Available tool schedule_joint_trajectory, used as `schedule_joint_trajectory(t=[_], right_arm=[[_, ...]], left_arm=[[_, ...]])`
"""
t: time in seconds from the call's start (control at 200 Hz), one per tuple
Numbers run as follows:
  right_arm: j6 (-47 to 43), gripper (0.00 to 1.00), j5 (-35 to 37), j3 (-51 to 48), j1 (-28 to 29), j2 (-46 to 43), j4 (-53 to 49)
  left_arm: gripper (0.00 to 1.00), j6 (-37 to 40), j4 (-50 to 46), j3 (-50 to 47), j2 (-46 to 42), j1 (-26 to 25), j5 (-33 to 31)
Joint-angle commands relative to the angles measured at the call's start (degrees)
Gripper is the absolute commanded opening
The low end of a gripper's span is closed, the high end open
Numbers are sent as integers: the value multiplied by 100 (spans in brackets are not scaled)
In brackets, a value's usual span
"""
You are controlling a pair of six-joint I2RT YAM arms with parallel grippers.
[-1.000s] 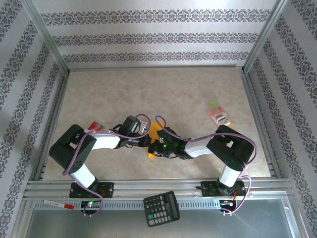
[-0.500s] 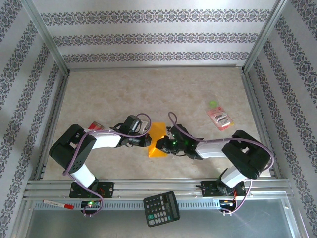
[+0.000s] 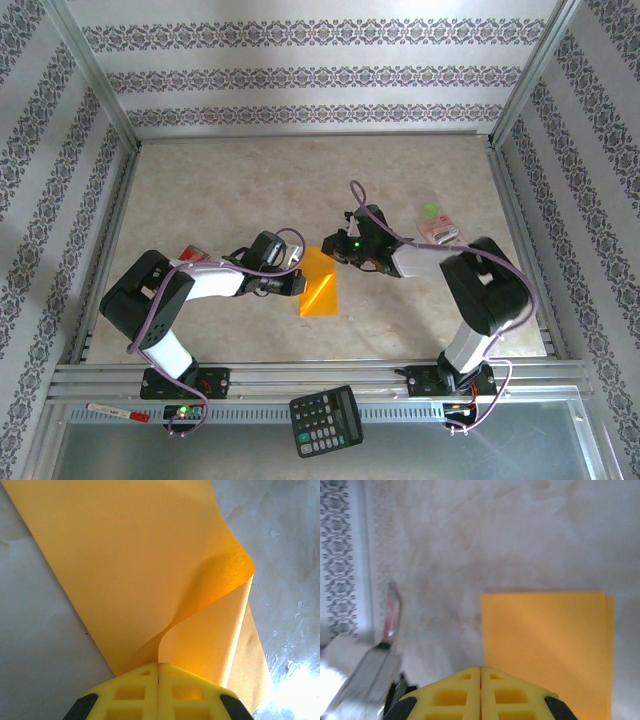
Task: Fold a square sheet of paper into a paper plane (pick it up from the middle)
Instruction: Fold the triangle a second time at the center of the table.
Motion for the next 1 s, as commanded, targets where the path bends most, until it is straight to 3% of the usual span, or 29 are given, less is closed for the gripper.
schedule_joint_trajectory(t=[0.0,0.205,0.994], right_arm=[[-461,6,-315,326,-85,594,-347],[-584,4,-464,428,-117,1128,-400],[-742,2,-464,273,-126,1238,-502]], left_arm=[[0,81,-786,57,170,-9,-136],[0,144,-943,253,132,-6,-120],[0,146,-903,493,125,1,-22]])
